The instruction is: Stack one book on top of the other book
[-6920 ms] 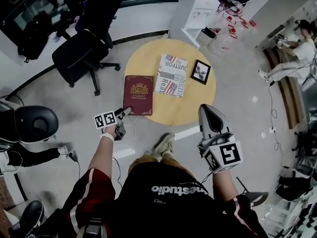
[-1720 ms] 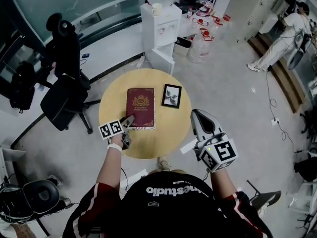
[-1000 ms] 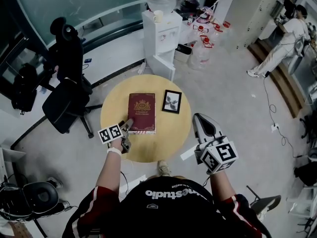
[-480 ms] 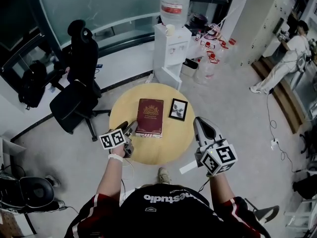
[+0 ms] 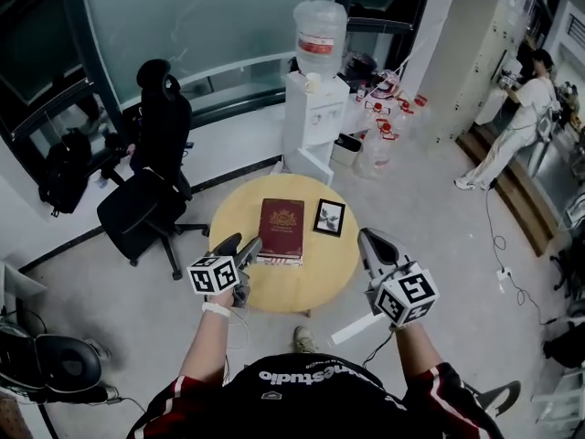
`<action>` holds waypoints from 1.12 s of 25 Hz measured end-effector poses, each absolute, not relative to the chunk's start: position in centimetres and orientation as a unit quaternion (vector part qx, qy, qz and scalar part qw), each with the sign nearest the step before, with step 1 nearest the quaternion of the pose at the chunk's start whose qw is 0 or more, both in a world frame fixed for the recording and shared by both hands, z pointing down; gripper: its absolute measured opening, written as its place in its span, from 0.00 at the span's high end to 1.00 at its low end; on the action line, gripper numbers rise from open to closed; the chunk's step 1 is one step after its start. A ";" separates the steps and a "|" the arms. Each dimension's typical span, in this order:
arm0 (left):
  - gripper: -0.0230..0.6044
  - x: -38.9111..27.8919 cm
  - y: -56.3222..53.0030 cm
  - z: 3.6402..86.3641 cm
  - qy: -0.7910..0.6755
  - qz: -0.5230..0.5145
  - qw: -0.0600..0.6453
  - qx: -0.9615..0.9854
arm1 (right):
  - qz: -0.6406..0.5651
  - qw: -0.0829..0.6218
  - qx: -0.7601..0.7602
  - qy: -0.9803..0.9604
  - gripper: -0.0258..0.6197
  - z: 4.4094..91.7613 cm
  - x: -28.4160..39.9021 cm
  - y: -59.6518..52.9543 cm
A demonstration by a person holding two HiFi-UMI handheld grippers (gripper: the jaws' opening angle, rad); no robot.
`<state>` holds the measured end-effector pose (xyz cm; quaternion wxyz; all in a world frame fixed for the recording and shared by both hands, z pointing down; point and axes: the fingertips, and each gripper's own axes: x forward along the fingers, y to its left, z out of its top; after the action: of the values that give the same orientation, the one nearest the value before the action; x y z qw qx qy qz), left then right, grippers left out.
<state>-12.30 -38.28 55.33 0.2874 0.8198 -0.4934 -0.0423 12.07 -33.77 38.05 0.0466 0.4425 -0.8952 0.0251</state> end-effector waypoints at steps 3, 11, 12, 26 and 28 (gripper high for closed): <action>0.50 -12.2 -36.7 53.0 -0.487 -0.041 0.256 0.834 | 0.024 0.048 0.454 -0.890 0.92 37.7 12.4 -32.7; 0.55 -12.4 -32.4 46.7 -0.461 -0.045 0.175 0.869 | 0.034 0.028 0.495 -0.867 0.92 36.7 12.9 -30.1; 0.55 -12.6 -31.9 46.0 -0.459 -0.048 0.167 0.871 | 0.034 0.027 0.498 -0.866 0.92 36.6 12.9 -29.6; 0.73 -15.6 -26.1 40.4 -0.486 -0.043 0.069 0.870 | 0.048 0.000 0.514 -0.857 0.92 36.8 10.7 -24.2; 0.77 -15.9 -25.4 39.8 -0.494 -0.044 0.057 0.867 | 0.039 0.001 0.508 -0.860 0.92 36.5 10.2 -23.7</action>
<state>-15.89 -25.43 39.83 0.0574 0.8667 -0.4936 -0.0440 10.17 -23.65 36.49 0.0007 0.5081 -0.8604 0.0387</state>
